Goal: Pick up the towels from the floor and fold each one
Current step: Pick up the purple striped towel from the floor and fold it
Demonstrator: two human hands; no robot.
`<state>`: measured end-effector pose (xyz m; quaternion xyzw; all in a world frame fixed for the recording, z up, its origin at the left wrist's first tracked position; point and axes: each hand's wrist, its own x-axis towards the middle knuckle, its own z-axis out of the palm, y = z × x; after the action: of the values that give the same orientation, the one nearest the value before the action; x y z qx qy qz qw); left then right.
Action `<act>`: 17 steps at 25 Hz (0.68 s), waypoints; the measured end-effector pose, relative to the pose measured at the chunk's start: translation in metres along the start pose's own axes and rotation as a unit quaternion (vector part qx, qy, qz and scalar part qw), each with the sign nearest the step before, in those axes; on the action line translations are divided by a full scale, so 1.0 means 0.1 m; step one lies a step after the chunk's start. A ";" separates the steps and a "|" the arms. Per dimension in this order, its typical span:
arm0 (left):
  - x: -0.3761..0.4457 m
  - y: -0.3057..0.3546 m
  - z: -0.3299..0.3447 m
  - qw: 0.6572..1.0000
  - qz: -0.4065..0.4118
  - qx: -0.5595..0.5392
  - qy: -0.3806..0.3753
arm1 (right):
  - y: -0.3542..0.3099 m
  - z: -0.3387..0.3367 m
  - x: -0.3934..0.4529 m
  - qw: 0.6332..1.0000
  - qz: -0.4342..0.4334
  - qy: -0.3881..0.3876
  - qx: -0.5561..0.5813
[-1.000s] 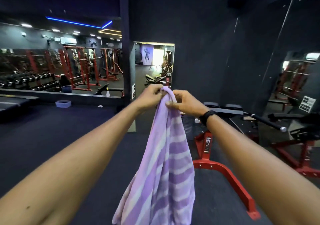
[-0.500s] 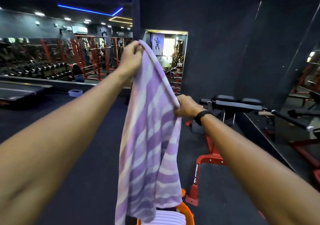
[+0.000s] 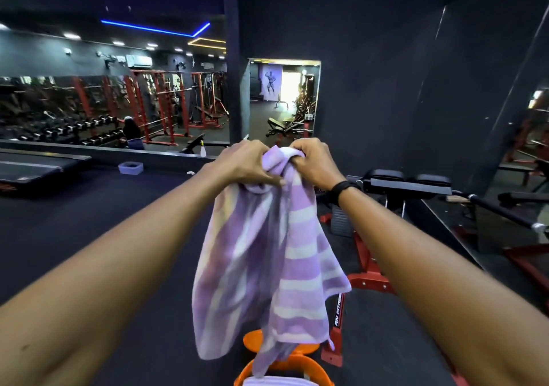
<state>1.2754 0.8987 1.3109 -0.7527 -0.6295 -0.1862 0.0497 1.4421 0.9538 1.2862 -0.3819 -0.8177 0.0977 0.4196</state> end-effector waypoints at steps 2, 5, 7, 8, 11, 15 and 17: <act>0.07 0.01 -0.02 0.999 -0.017 -0.027 0.028 | 0.05 -0.07 -0.02 1.000 0.003 0.014 0.014; 0.13 -0.01 -0.12 0.983 -0.065 -0.113 0.127 | 0.30 -0.14 -0.15 0.996 0.063 -0.042 -0.049; 0.18 -0.02 -0.18 0.958 -0.108 -0.178 0.199 | 0.56 -0.11 -0.26 0.981 0.119 -0.095 -0.120; 0.19 -0.05 -0.21 0.941 -0.137 -0.207 0.229 | 0.66 -0.09 -0.32 0.973 0.142 -0.117 -0.141; 0.24 -0.12 -0.26 0.925 -0.178 -0.227 0.248 | 0.76 -0.14 -0.37 0.970 0.157 -0.139 -0.125; 0.25 -0.02 -0.19 0.967 -0.050 -0.189 0.163 | 0.52 -0.26 -0.16 0.997 0.042 -0.066 -0.012; 0.24 0.12 -0.09 0.986 0.007 -0.150 0.073 | 0.36 -0.24 -0.06 0.999 -0.007 -0.041 0.022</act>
<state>1.2886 0.9157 1.3297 -0.7402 -0.5840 -0.3326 -0.0168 1.4822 0.9710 1.2807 -0.3626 -0.8346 0.1283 0.3943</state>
